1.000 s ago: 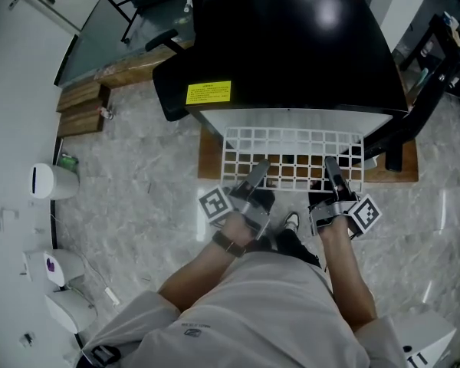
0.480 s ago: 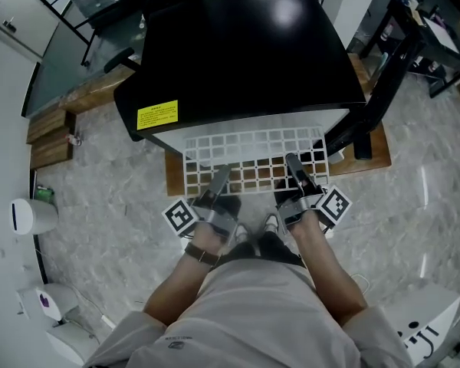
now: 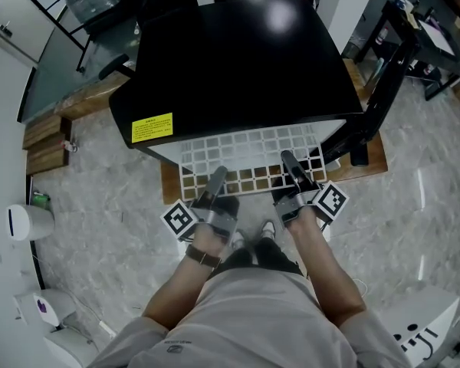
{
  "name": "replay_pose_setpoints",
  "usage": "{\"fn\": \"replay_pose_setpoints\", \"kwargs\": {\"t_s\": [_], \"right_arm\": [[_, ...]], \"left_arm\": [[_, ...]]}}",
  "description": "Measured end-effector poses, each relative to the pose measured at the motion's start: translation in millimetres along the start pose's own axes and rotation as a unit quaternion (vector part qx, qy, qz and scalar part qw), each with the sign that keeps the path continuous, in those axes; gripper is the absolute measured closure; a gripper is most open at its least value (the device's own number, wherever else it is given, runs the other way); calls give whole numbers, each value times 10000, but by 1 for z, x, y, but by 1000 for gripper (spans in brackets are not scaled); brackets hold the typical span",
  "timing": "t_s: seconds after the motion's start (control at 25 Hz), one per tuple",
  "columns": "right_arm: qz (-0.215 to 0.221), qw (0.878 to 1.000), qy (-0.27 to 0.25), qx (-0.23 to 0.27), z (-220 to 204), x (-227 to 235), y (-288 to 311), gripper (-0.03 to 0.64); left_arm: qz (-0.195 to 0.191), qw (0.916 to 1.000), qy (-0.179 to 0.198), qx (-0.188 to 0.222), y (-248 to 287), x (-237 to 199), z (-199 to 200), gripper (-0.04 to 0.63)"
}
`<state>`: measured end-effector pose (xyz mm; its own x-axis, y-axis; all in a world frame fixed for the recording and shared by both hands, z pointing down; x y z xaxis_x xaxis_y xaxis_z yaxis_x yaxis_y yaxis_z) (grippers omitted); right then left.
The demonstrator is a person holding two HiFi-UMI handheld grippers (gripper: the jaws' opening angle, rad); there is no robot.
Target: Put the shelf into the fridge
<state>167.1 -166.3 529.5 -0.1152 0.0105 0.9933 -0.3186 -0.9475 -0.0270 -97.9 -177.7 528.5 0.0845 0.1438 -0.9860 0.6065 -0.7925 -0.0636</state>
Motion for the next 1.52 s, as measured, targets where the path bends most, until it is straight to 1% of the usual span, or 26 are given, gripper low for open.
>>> {"fn": "replay_pose_setpoints", "kwargs": {"t_s": [0.24, 0.52, 0.92, 1.2, 1.52], "right_arm": [[15, 9999, -56, 101, 6, -1, 17, 572], [70, 9998, -54, 189, 8, 1, 26, 572], [41, 9994, -70, 332, 18, -2, 58, 572], [-19, 9989, 10, 460, 24, -4, 77, 572], [49, 9987, -4, 500, 24, -5, 97, 572]], "left_arm": [[-9, 10000, 15, 57, 17, -1, 9, 566], [-48, 9997, 95, 207, 24, -4, 12, 566], [-19, 9983, 128, 564, 52, -6, 26, 566], [132, 9967, 119, 787, 69, -8, 34, 566], [52, 9939, 100, 1097, 82, -12, 44, 566]]}}
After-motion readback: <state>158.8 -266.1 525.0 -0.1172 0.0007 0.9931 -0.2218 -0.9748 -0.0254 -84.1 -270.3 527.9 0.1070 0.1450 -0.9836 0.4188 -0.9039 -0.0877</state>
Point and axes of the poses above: the fingertips, and each gripper's own axes: y forward along the fingers, x to its right, z out of its top, the point moved 10 cm from there along -y, backward along the fingers, and after that the axes turned 10 degrees about y, right-handed, at the moved point
